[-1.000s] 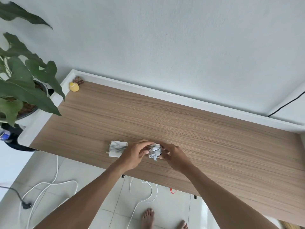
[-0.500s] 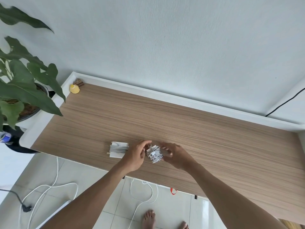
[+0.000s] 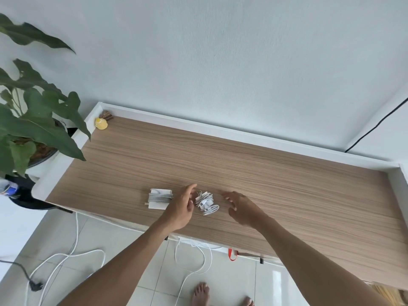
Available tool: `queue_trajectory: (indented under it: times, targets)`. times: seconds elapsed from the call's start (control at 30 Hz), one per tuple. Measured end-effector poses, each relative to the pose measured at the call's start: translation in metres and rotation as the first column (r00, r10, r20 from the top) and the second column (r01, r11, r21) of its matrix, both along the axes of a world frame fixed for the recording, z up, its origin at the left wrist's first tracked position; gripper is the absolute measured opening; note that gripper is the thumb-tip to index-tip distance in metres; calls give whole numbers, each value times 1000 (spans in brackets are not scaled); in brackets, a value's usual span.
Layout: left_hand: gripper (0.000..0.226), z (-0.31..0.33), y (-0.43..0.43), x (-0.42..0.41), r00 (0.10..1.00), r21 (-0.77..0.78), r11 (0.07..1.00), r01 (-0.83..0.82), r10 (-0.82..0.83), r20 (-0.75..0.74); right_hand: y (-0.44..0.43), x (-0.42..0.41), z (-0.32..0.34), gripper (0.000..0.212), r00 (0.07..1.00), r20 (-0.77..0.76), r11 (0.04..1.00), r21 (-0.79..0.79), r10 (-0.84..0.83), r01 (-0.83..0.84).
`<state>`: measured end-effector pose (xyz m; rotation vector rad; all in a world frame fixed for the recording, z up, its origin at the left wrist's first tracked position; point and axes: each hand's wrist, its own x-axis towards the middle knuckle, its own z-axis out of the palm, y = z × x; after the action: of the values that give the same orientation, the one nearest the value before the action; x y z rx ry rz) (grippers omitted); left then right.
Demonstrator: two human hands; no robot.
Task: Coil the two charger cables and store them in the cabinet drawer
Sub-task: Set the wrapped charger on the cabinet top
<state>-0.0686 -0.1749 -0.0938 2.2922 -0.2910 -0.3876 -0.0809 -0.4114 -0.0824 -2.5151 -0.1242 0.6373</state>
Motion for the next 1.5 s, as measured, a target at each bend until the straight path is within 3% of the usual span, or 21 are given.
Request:
queue_trajectory:
  times: [0.13, 0.4, 1.07, 1.17, 1.37, 1.5]
  targets:
    - [59, 13, -1, -3, 1000, -50, 999, 10, -10, 0, -9, -7, 13, 49, 999, 49, 999, -37, -14, 16]
    - [96, 14, 0, -28, 1000, 26, 1000, -3, 3, -27, -10, -21, 35, 49, 996, 83, 998, -67, -10, 16]
    - [109, 10, -14, -33, 999, 230, 973, 17, -7, -42, -7, -51, 49, 54, 992, 124, 996, -75, -38, 47]
    - [105, 1, -21, -32, 999, 285, 958, 22, -31, 28, -11, -53, 45, 56, 992, 109, 995, -76, -56, 65]
    - [65, -5, -30, -27, 986, 192, 978, -80, 50, 159, -12, -60, 38, 55, 992, 83, 993, -62, -93, 98]
    - [59, -7, -27, -28, 980, 161, 984, -72, 40, 195, -11, -62, 36, 54, 989, 66, 990, -34, -134, 137]
